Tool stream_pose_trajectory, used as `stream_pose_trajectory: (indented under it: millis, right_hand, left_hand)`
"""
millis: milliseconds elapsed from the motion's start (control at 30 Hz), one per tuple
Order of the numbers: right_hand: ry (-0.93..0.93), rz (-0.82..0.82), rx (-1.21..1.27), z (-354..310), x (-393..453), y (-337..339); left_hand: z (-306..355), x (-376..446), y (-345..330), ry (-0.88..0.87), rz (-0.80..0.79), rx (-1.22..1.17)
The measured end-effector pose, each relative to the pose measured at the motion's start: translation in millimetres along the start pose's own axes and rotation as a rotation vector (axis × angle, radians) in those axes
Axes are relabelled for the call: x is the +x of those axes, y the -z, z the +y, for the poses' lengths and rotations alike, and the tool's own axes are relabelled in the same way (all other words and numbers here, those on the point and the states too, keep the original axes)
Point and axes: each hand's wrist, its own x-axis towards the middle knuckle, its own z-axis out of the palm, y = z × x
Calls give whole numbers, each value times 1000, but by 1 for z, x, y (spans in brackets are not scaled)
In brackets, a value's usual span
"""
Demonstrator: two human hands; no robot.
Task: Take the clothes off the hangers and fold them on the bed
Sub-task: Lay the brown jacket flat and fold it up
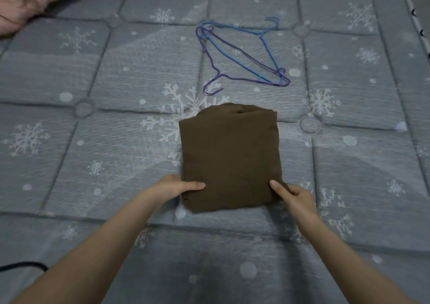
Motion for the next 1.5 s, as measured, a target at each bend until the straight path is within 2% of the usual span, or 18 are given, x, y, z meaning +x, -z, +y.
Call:
stream_pose_trajectory:
  millis: [133,233,300,400,533,633,800,900,967,1033,1067,1133,1167,1233,1333,1500]
  right_hand:
    - [11,7,-10,-21,12,-8]
    - [-30,2,112,-49,28,-17]
    - [-25,-46,101,-68,41,-22]
    - [10,-78,13,-89,57,-32]
    - [141,62,-163,-92,81,-45]
    - [182,124,-285,-86,93,-48]
    - [150,167,-340,-75,109,-48]
    - [179,297,-445,-78,111,-53]
    - [354,421,-592,-82,104,-56]
    - [663,429,-735,-85,89,-58]
    - [816,393,-800,-84,81,-60]
    - [1022,272,-938,-78,72,-62]
    - [1052,200,-1029,-75,73,-63]
    - [1002,96,-1210,-70,82,-63]
    - [888,25,-1347,-66,106,-62]
    - [812,-20,-1328,-53,134,-72]
  left_hand:
    - [27,-4,-1,-139,68,-298]
    - [49,0,-1,-140,97,-533]
    - [60,7,-1,-147,108,-648]
    - [69,19,-2,-158,159,-671]
    - [73,36,-9,-200,298,-652]
    - [76,48,-16,-226,398,-573]
    - [88,68,-23,-260,498,-467]
    - [92,76,-20,-264,587,-363]
    - [91,70,-17,-349,802,-117]
    - [89,55,-14,-650,1014,212]
    - [88,48,-14,-833,1061,358]
    - [81,40,-18,-1101,1010,571]
    - [75,41,-22,-1144,941,658]
    - [65,52,-26,-1067,811,824]
    - [61,79,-24,-927,756,935]
    - [66,110,-23,-887,739,930]
